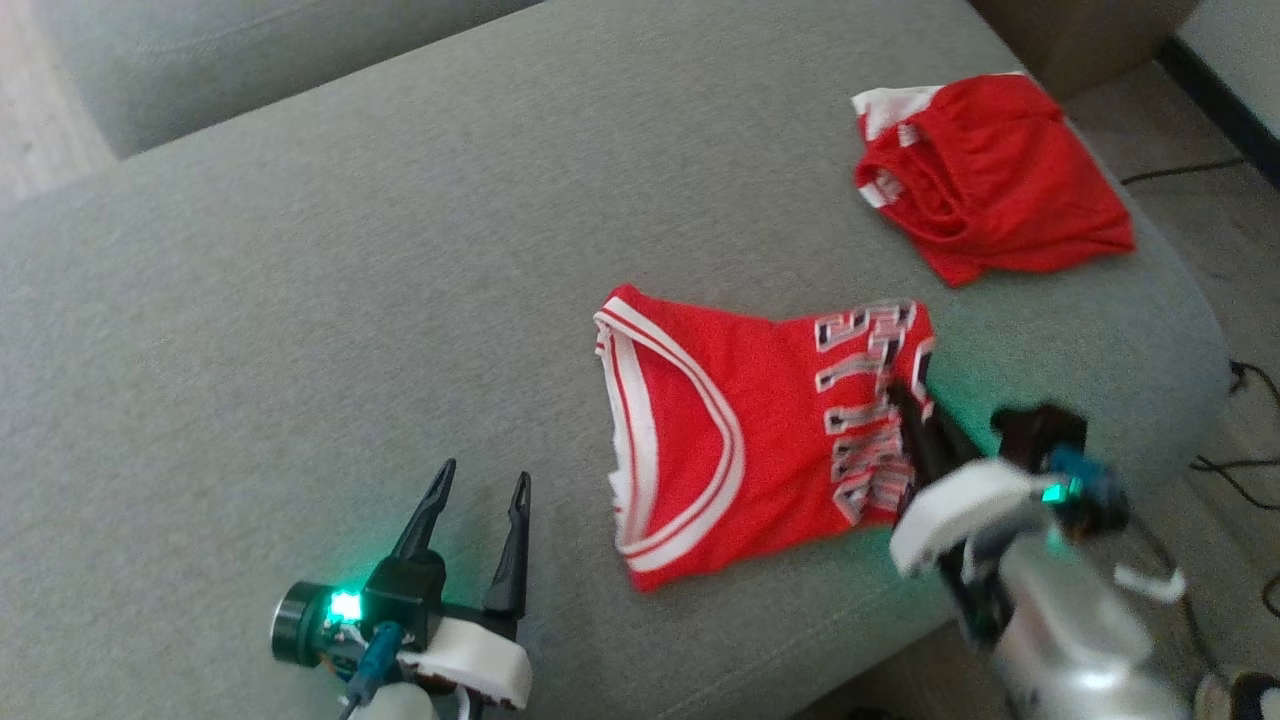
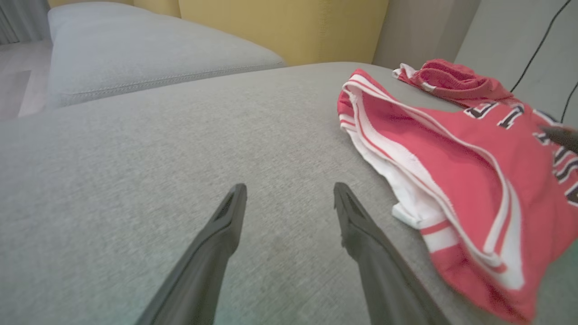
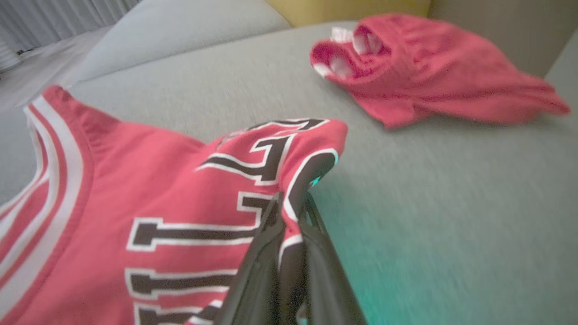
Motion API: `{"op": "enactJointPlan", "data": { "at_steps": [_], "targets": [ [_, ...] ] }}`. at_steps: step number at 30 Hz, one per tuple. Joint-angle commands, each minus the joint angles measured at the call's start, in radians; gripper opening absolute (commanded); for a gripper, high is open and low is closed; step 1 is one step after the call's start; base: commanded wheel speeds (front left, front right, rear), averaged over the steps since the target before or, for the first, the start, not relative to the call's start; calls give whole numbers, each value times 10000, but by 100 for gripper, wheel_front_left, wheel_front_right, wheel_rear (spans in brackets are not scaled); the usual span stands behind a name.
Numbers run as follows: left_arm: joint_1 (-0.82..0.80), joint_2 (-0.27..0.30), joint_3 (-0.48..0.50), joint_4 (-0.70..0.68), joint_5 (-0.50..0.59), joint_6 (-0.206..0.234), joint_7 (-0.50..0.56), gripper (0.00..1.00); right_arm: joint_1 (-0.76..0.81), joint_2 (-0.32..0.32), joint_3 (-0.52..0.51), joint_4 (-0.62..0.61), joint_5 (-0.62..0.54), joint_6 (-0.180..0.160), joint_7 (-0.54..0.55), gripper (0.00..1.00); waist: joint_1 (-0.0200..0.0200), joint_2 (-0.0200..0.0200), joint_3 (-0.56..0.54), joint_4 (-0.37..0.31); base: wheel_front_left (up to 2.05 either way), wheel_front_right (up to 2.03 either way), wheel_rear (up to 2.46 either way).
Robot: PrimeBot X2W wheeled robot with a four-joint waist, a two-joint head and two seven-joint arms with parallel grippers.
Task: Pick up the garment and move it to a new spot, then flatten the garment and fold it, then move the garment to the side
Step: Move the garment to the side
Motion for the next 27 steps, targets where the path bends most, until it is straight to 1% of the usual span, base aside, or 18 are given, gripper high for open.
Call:
{"op": "enactJointPlan", "data": {
  "at_steps": [1,2,3,8,12,16,17,18,19,22,25,27],
  "targets": [
    [-416,12,206,-220,14,50,-67,100,-1050,-231,69,-426,-220,-9,-124,0,0,0,147,290,0,0,0],
    [-423,12,206,-212,22,55,-67,100,-1369,-351,5,-450,-311,-9,-94,0,0,0,173,384,0,0,0],
    [-423,12,206,-212,22,55,-67,100,-1369,-351,5,-450,-311,-9,-94,0,0,0,173,384,0,0,0],
    [-475,12,325,-126,142,23,-67,100,-3063,-1326,-461,-150,-1019,-9,484,0,0,0,393,810,0,0,0],
    [-559,12,424,-66,267,-40,-67,100,-4127,-2369,-1295,546,-1728,-9,960,0,0,0,573,1145,0,0,0],
    [-649,12,451,-70,308,-60,-67,100,-4737,-3313,-2382,1341,-2602,-9,1153,0,0,0,711,1457,0,0,0],
    [-673,12,462,-79,327,-61,-67,100,-4841,-3482,-2751,1483,-2829,-9,1139,9,0,0,750,1512,0,0,0],
    [-699,12,481,-91,353,-57,-67,100,-4917,-3643,-3114,1572,-3139,-9,1086,78,0,0,785,1564,0,0,0],
    [-721,12,511,-96,377,-59,-67,100,-4968,-3744,-3486,1631,-3464,-9,1039,100,0,0,808,1609,0,0,0],
    [-777,12,646,-131,425,-41,-67,100,-5017,-3559,-4476,1593,-4132,-9,592,100,0,0,835,1729,0,0,0],
    [-770,12,807,-197,395,22,-67,100,-5035,-2910,-4777,1442,-4415,-9,140,100,0,0,779,1834,0,0,0],
    [-719,12,947,-262,315,100,-67,100,-4973,-2341,-4851,1266,-4342,-9,-33,100,0,0,666,1943,0,0,0]
  ]
}}
